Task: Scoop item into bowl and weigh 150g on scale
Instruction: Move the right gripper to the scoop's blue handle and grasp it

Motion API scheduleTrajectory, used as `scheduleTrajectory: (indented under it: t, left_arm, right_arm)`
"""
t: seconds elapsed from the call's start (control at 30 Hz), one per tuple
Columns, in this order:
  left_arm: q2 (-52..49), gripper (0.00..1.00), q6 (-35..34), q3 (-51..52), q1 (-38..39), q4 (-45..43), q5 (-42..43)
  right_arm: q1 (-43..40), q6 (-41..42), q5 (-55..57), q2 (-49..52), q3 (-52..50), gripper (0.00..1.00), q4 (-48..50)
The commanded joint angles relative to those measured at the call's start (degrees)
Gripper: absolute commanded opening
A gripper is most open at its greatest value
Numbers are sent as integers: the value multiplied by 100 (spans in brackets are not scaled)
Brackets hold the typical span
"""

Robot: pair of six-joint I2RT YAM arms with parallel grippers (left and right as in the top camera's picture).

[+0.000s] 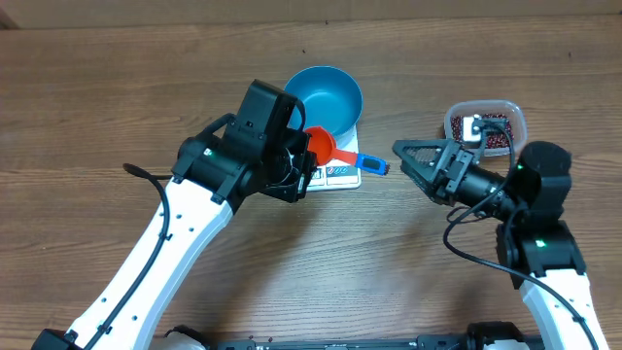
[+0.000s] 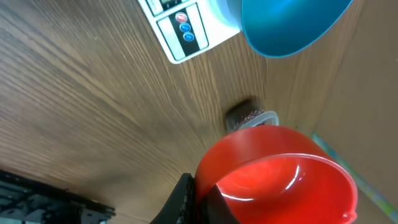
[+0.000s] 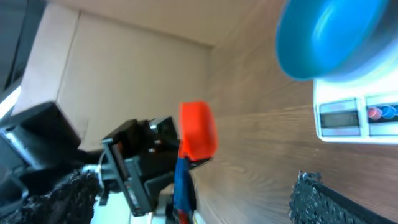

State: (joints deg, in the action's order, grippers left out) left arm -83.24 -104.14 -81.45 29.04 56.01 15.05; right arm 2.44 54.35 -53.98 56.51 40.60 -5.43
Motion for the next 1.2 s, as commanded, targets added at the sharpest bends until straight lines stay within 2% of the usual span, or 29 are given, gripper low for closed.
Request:
scheduleTrajectory:
  t: [0.0,0.33,0.53,0.83,0.93,1.17]
  left_arm:
    - [31,4,-350,-90,168,-37,96]
    - [-343,5,-452,-90,597,-435,251]
    - [-417,4,-544,-90,658,-551,254]
    - [-417,4,-1051,-90,658,-560,238]
    - [-417,4,-1075,-90,658,-577,236]
    - [-417,4,-1119,-90,658,-577,240]
  right_arm:
    - [328,26,-205,61,111,100,461]
    - [636,-343,-214,74,107,99,494]
    - [636,-490,-208,74,105,80,492]
    - [636,-671,146,74,105,72,474]
    - [636,-704,286,85,105,62,474]
    - [636,-820,291,313,105,25,295]
